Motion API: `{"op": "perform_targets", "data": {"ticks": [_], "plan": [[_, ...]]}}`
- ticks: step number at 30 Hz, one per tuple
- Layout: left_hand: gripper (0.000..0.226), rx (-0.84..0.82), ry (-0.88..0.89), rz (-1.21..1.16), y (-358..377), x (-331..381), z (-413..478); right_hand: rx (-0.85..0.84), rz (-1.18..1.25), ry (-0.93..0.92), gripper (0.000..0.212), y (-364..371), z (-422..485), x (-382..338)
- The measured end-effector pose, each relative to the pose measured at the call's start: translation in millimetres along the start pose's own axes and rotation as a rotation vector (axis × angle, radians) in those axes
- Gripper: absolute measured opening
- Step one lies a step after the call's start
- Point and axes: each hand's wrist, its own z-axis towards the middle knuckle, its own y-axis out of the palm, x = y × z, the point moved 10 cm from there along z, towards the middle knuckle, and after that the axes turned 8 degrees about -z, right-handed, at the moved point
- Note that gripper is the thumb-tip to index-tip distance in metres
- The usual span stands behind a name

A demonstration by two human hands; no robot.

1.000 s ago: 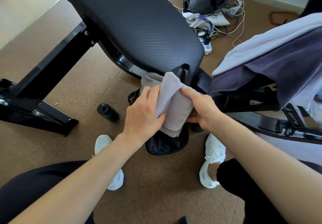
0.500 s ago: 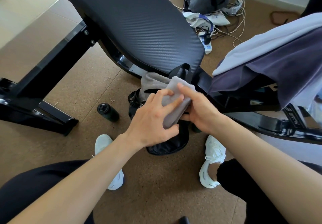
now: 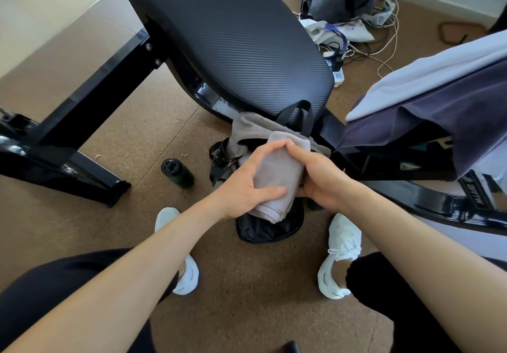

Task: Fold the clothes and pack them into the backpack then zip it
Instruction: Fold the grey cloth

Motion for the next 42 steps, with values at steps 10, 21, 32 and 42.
{"op": "perform_targets", "data": {"ticks": [10, 21, 32, 42], "plan": [[0.069, 0.397, -0.386, -0.067, -29.9, -105.7, -30.6, 0.172, -0.232, 0.119, 0.068, -42.0, 34.4, 27.0], [0.078, 0.575, -0.494, -0.370, 4.5, -180.5, 20.9, 0.228, -0.157, 0.053, 0.066, -70.0, 52.2, 7.7], [0.099, 0.249, -0.732, 0.336, 4.5, -251.4, 75.7, 0.263, -0.467, -0.068, 0.050, -73.2, 66.2, -10.4], [0.091, -0.278, -0.056, 1.513, 26.0, -237.7, 107.5, 0.280, -0.929, -0.147, 0.055, -78.7, 71.7, -18.8]]}}
